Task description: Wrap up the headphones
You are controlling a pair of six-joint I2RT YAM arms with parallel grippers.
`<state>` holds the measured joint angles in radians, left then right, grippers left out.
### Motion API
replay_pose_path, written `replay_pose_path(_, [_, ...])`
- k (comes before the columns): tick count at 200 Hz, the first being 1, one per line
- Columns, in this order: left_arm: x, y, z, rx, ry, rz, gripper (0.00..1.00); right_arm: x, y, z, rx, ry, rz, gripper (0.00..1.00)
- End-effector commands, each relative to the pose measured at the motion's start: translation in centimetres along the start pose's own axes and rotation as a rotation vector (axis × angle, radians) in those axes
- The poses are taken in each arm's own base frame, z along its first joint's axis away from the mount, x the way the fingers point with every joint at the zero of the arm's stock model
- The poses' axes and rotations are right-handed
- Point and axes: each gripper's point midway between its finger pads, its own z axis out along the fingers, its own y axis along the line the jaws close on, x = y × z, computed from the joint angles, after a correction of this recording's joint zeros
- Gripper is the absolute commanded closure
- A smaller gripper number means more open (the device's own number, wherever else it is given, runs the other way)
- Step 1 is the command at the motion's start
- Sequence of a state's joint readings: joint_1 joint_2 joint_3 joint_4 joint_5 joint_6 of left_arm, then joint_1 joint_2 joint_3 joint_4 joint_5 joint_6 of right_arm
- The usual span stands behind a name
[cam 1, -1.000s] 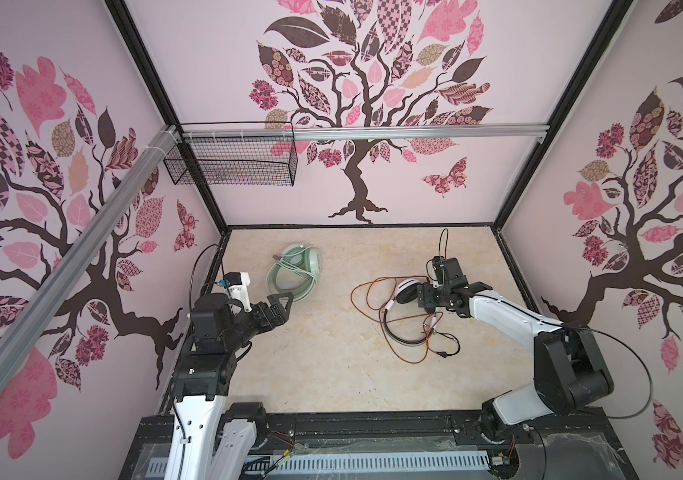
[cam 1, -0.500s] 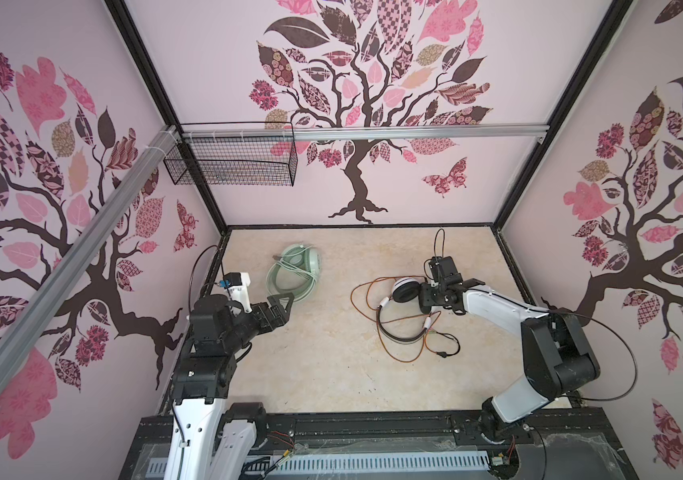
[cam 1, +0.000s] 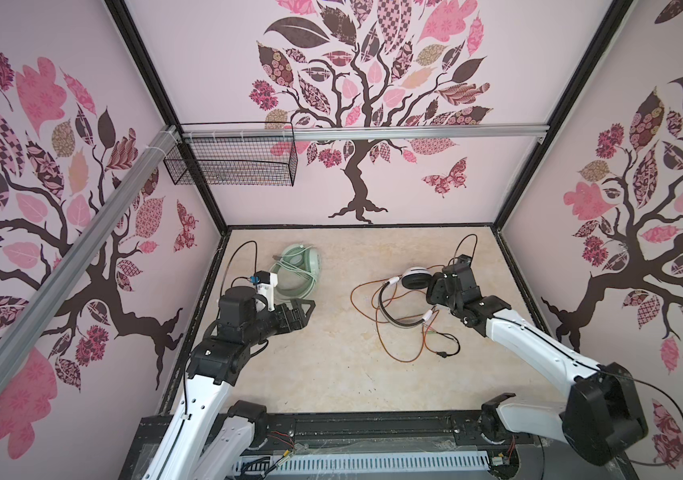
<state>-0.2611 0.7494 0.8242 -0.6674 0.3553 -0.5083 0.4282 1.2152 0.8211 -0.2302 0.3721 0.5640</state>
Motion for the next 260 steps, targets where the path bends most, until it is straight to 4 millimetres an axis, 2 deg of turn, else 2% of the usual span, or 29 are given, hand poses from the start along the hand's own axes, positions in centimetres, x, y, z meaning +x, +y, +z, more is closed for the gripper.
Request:
replay_pose_path(1, [0.2, 0.2, 1.0, -0.054, 0.006, -0.052, 0.04, -3.5, 2.6, -3.3, -0.065, -0.153, 0.133, 0.63])
replay_pose_path(34, [1.0, -2.1, 3.1, -0.007, 0.07, -0.178, 0.04, -1.6, 3.9, -4.3, -0.115, -0.129, 0.205, 0.63])
replay_pose_path(66, [2.7, -2.9, 5.1, -0.14, 0.091, -0.272, 0.04, -0.2, 4.9, -6.1, -0.115, -0.174, 0.209, 0.6])
replay_pose_path(93, [4.5, -3.5, 7.4, -0.27, 0.177, -0.281, 0.04, 1.0, 5.7, -6.4, -0.099, -0.156, 0.23, 0.64])
replay_pose_path(115, [5.3, -4.9, 9.2, -0.278, 0.227, -0.309, 0.04, 1.6, 5.9, -6.6, -0.084, -0.164, 0.241, 0.64])
replay_pose_path(135, [5.7, -6.0, 10.4, -0.261, 0.242, -0.322, 0.04, 1.5, 5.9, -6.9, -0.08, -0.176, 0.263, 0.64])
replay_pose_path(169, [7.9, -7.6, 12.4, -0.219, 0.342, -0.359, 0.04, 0.5, 5.0, -7.4, -0.051, -0.227, 0.32, 0.64])
replay_pose_path(215, [9.5, -8.5, 14.1, -0.251, 0.404, -0.377, 0.05, -1.0, 3.9, -8.6, -0.016, -0.268, 0.377, 0.65])
replay_pose_path(260, [11.2, -10.9, 15.5, -0.256, 0.474, -0.358, 0.07, -1.3, 3.9, -8.6, 0.045, -0.255, 0.382, 0.64])
